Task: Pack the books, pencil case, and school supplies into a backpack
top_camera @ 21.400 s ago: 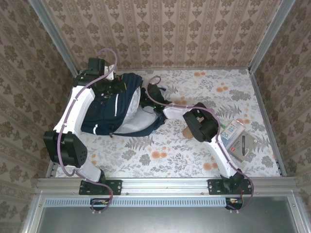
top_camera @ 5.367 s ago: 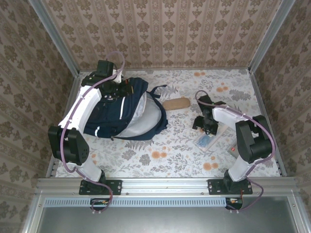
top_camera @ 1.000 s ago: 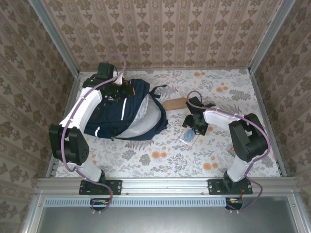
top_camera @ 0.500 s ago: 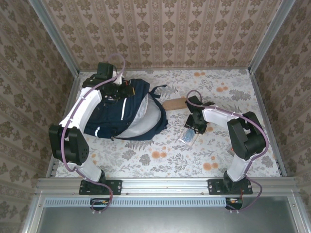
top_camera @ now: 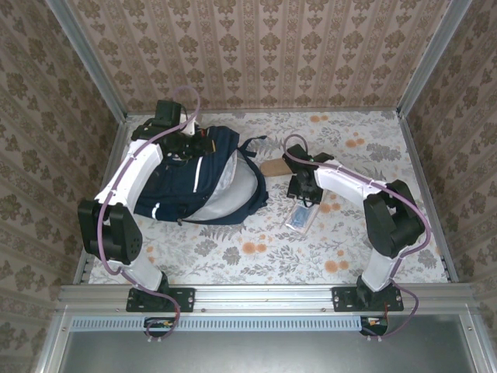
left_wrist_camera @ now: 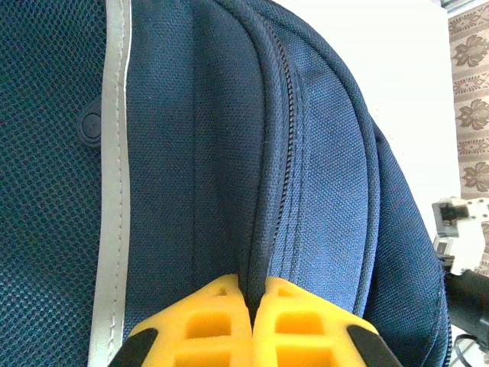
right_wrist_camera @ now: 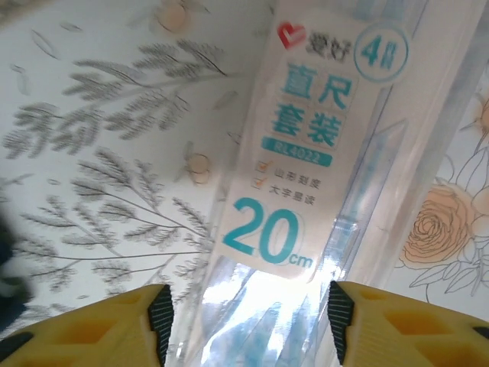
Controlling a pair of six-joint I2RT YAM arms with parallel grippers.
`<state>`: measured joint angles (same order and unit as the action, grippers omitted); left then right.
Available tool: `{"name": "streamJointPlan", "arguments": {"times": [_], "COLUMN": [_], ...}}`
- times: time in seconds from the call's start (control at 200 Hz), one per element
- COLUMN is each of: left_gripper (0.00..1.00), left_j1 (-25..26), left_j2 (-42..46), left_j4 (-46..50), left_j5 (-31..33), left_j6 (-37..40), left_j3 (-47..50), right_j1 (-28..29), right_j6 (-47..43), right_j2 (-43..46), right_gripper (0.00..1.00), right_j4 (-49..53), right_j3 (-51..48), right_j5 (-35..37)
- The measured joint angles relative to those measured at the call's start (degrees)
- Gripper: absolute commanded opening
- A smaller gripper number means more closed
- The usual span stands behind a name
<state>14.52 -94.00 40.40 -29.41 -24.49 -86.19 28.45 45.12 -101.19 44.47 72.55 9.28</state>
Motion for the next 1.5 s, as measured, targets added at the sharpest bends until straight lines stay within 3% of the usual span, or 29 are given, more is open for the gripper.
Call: {"name": "streamJointPlan", "arguments": {"times": [0.115,0.295,0.775,0.955,1.115,1.5], "left_gripper": [0.0,0.0,0.0,0.0,0.0,0.0], "left_j1": [-0.04,-0.07,-0.39,-0.48,-0.72,-1.07], "left_j2": [0.0,0.0,0.0,0.02,0.11,0.52], "left_j4": [0.0,-0.17,-0.26,-0.61,-0.9,-1.09], "left_j5": [-0.04,-0.2,-0.66,-0.85,-1.22,-1.49], "left_j6": [-0.02,-0.02,-0.42,-0.42,-0.44,-0.83], "left_j3": [0.0,0.2,0.37,0.57,0.9,1.09], "right_j1": [1.36,2.19,2.23,2.49,2.78,6.19], "right_j6": [0.28,1.73,4.57,4.81,4.94,4.09], "right_j2": [-3.21,-9.31,-14.34,-15.17,-15.17,-7.61], "right_gripper": [0.33,0.3,0.32,0.25,0.28,0.32], "right_j4": [2.34,4.35,6.95,7.41,7.48,8.11], "right_j3": [5.05,7.78,9.46,10.23,10.1,0.52], "right_j5": [1.55,2.19,2.32,2.34,2.4,2.12]}}
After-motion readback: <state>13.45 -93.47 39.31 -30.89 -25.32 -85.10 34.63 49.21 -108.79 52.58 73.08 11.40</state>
